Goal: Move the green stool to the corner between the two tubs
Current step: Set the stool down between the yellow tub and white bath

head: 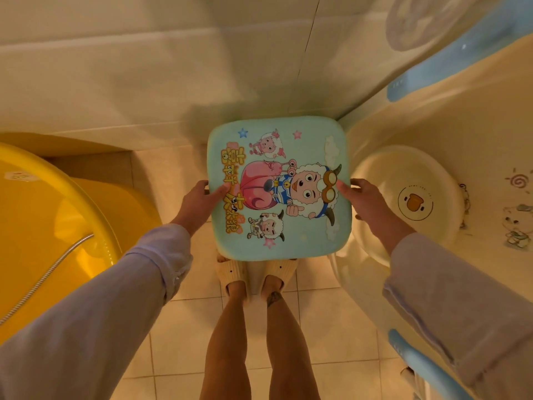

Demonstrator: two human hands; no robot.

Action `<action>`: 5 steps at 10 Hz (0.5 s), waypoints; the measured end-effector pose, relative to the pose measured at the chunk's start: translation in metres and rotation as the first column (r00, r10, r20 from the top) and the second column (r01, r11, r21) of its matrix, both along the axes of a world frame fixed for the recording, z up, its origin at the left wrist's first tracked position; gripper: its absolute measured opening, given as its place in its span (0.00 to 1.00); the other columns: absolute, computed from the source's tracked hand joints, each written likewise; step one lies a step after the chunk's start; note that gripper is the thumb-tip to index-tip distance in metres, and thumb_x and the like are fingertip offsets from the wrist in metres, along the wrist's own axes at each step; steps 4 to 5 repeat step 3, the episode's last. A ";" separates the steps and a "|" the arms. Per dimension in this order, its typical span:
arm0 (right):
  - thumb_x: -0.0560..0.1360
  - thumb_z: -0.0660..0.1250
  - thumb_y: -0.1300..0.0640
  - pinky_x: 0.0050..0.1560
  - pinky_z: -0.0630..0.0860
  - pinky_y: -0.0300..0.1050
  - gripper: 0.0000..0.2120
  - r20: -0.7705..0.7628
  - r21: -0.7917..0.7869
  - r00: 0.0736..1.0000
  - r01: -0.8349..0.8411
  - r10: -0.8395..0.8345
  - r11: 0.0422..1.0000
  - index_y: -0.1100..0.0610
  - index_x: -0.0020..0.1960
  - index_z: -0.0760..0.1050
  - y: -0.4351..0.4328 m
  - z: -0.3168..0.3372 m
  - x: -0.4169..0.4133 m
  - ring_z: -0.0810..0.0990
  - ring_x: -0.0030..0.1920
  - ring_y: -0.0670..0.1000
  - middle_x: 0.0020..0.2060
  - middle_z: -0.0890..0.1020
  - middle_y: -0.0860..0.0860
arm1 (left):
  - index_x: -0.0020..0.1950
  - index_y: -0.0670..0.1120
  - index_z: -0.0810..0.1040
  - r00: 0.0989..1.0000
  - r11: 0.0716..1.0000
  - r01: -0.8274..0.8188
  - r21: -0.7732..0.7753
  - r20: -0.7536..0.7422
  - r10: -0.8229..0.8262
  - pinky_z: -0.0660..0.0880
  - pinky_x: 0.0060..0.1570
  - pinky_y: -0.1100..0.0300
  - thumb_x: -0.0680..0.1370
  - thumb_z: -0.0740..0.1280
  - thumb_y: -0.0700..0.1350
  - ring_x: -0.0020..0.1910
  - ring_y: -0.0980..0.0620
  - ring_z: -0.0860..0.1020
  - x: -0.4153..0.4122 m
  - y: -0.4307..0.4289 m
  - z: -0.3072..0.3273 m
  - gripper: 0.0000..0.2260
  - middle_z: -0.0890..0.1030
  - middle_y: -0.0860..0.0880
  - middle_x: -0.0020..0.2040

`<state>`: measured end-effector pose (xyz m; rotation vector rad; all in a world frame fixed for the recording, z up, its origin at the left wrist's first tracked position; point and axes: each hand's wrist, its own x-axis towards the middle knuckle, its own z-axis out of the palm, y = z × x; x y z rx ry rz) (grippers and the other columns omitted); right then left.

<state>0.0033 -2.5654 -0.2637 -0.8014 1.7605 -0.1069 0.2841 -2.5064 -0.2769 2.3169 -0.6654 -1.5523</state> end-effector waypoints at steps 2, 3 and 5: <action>0.74 0.62 0.64 0.42 0.75 0.41 0.07 0.087 -0.243 0.921 0.389 -0.379 0.889 0.59 0.45 0.79 0.066 0.087 -0.006 0.77 0.35 0.45 0.28 0.81 0.44 | 0.66 0.39 0.70 0.943 0.947 -0.317 0.052 -0.087 0.320 0.75 0.49 0.53 0.76 0.62 0.42 0.57 0.43 0.76 -0.017 0.019 0.029 0.19 0.78 0.42 0.58; 0.74 0.62 0.60 0.29 0.72 0.31 0.10 0.237 -0.419 0.934 0.347 -0.267 0.839 0.50 0.39 0.80 0.089 0.171 -0.025 0.71 0.23 0.41 0.19 0.74 0.45 | 0.59 0.41 0.75 0.914 0.921 -0.389 0.035 -0.114 0.390 0.69 0.38 0.60 0.76 0.61 0.41 0.47 0.48 0.75 -0.014 0.043 0.045 0.12 0.78 0.48 0.44; 0.74 0.62 0.60 0.29 0.72 0.31 0.10 0.237 -0.419 0.934 0.347 -0.267 0.839 0.50 0.39 0.80 0.089 0.171 -0.025 0.71 0.23 0.41 0.19 0.74 0.45 | 0.59 0.41 0.75 0.914 0.921 -0.389 0.035 -0.114 0.390 0.69 0.38 0.60 0.76 0.61 0.41 0.47 0.48 0.75 -0.014 0.043 0.045 0.12 0.78 0.48 0.44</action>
